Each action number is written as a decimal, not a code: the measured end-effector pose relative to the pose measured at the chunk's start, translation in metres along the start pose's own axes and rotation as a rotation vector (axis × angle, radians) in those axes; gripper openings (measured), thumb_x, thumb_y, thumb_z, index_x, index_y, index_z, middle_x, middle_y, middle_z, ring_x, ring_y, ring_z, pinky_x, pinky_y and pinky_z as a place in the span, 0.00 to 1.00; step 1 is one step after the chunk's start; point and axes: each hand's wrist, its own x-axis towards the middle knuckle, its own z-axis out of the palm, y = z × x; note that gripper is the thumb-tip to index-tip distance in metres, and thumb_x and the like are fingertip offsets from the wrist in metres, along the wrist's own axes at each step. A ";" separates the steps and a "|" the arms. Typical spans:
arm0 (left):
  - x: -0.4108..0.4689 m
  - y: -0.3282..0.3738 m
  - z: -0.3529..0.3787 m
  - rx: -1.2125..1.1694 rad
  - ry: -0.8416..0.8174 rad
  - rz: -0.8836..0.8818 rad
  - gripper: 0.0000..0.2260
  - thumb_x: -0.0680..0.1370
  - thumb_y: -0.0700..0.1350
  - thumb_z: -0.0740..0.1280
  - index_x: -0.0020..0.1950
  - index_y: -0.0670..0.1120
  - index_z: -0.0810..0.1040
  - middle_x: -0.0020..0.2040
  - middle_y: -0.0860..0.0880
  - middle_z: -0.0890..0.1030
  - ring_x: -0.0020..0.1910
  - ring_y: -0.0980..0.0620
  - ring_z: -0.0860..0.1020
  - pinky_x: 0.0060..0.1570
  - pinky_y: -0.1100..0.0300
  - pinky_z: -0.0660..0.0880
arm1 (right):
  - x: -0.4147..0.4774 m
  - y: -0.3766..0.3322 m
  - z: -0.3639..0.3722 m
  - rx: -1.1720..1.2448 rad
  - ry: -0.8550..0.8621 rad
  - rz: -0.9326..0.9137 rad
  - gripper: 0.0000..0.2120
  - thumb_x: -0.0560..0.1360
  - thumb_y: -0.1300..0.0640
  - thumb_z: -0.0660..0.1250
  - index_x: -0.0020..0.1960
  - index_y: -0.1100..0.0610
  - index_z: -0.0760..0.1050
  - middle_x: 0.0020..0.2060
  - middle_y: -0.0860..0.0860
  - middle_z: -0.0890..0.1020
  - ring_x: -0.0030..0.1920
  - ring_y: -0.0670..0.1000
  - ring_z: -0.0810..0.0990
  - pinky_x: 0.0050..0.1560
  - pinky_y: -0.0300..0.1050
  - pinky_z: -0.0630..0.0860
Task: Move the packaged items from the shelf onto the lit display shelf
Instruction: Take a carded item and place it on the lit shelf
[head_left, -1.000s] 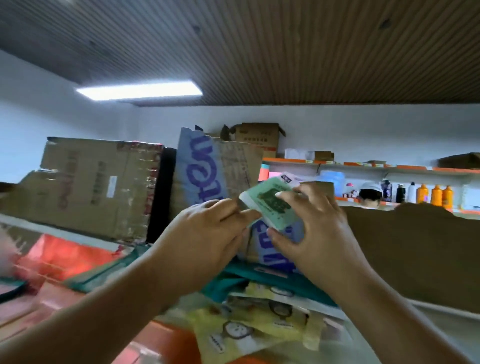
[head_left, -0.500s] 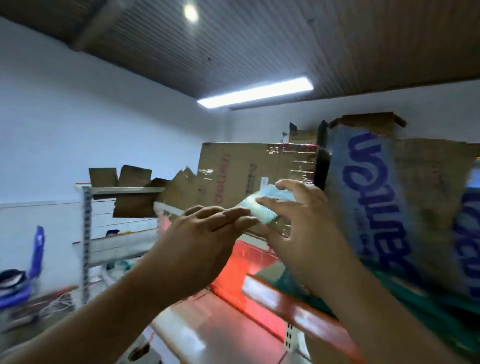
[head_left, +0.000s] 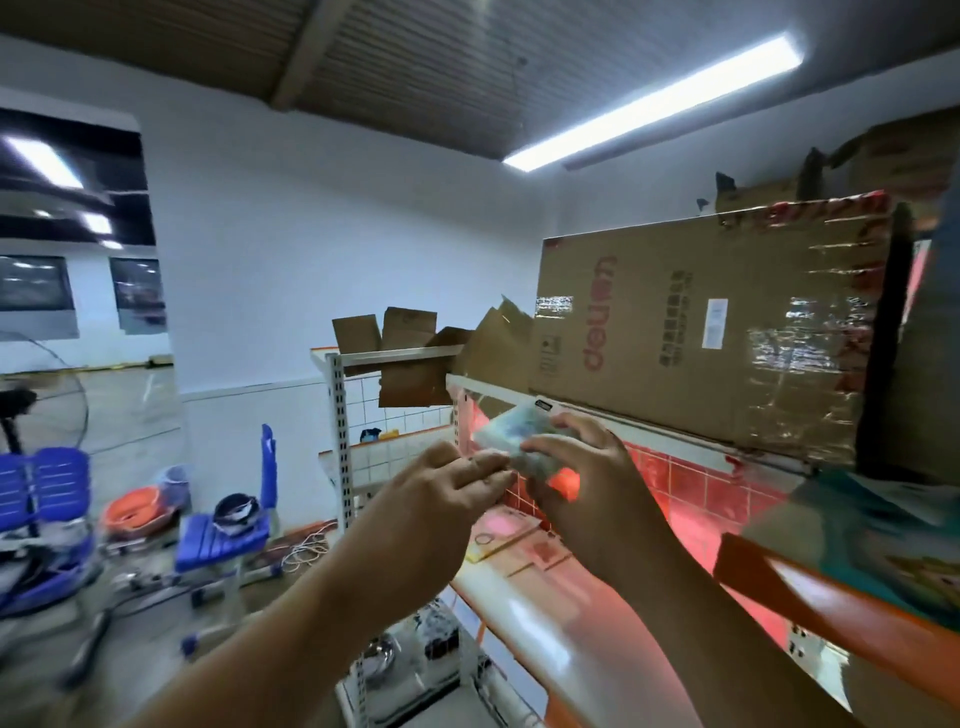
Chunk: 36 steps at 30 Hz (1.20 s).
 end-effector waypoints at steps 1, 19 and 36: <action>-0.003 -0.004 0.010 0.008 -0.028 0.000 0.28 0.68 0.34 0.78 0.68 0.48 0.80 0.64 0.52 0.82 0.56 0.56 0.74 0.55 0.67 0.69 | 0.000 0.008 0.011 0.005 -0.020 0.012 0.15 0.72 0.55 0.76 0.58 0.48 0.83 0.66 0.49 0.76 0.67 0.50 0.72 0.66 0.38 0.64; 0.072 -0.117 0.239 -0.138 -0.260 -0.052 0.21 0.78 0.37 0.67 0.70 0.50 0.78 0.70 0.51 0.78 0.66 0.50 0.77 0.67 0.63 0.67 | 0.061 0.219 0.170 -0.051 -0.171 0.185 0.18 0.72 0.56 0.77 0.60 0.48 0.82 0.69 0.49 0.74 0.71 0.52 0.68 0.68 0.41 0.62; 0.092 -0.152 0.391 -0.377 -0.315 -0.077 0.21 0.81 0.38 0.62 0.72 0.54 0.76 0.72 0.55 0.75 0.64 0.51 0.75 0.62 0.57 0.75 | 0.046 0.330 0.244 -0.171 -0.274 0.402 0.23 0.72 0.54 0.77 0.66 0.49 0.78 0.70 0.47 0.73 0.72 0.50 0.67 0.69 0.37 0.59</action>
